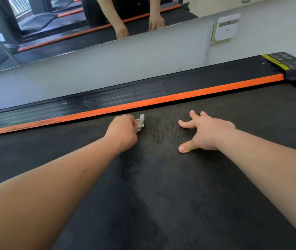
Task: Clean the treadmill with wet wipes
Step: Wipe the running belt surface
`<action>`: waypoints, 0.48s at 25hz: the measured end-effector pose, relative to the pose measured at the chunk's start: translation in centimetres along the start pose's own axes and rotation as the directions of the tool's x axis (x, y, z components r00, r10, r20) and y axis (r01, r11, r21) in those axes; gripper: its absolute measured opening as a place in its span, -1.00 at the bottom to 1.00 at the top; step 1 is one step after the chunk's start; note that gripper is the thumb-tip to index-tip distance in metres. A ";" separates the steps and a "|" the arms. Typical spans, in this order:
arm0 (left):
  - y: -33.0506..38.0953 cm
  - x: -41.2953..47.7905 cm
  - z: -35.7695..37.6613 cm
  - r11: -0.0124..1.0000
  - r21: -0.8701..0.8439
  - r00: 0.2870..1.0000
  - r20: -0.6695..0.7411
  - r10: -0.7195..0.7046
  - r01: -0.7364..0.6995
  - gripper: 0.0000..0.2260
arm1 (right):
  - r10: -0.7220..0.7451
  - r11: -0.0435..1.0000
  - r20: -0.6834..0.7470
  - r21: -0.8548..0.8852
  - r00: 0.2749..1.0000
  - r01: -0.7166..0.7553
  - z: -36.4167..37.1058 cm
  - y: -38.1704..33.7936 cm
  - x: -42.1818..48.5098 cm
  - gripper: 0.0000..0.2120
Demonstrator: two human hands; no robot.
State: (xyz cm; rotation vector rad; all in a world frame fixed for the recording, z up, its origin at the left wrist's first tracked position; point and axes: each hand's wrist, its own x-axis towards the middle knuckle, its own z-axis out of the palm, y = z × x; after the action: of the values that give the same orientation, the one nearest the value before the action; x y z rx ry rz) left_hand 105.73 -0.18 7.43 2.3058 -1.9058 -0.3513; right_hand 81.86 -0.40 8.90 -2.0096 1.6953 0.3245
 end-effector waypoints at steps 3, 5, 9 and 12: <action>1.1 -2.3 1.0 0.992 -0.031 0.989 0.076 0.127 -0.125 -0.82 | 0.013 1.000 -0.006 0.002 1.000 -0.013 -0.2 -0.2 -0.2 -0.09; 0.7 -4.4 1.4 0.973 -0.015 0.965 0.129 0.228 -0.228 -0.81 | 0.011 1.000 0.001 0.002 1.000 -0.011 -0.3 -0.5 -0.2 -0.10; -2.4 -3.2 -0.6 0.997 0.073 1.000 -0.008 -0.023 0.023 -0.79 | 0.014 1.000 -0.008 0.026 1.000 -0.014 0.0 -0.4 -0.4 -0.10; -0.8 -7.6 0.9 0.993 -0.028 0.983 0.140 0.121 -0.118 -0.88 | 0.026 0.999 -0.010 0.042 1.000 -0.025 -0.1 -0.3 -0.2 -0.10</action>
State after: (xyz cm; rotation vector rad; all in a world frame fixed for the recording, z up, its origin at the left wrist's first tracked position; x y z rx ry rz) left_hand 104.95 7.51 7.09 2.1949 -2.0851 -0.5303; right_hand 82.08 -0.23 9.16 -1.9641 1.7209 0.2856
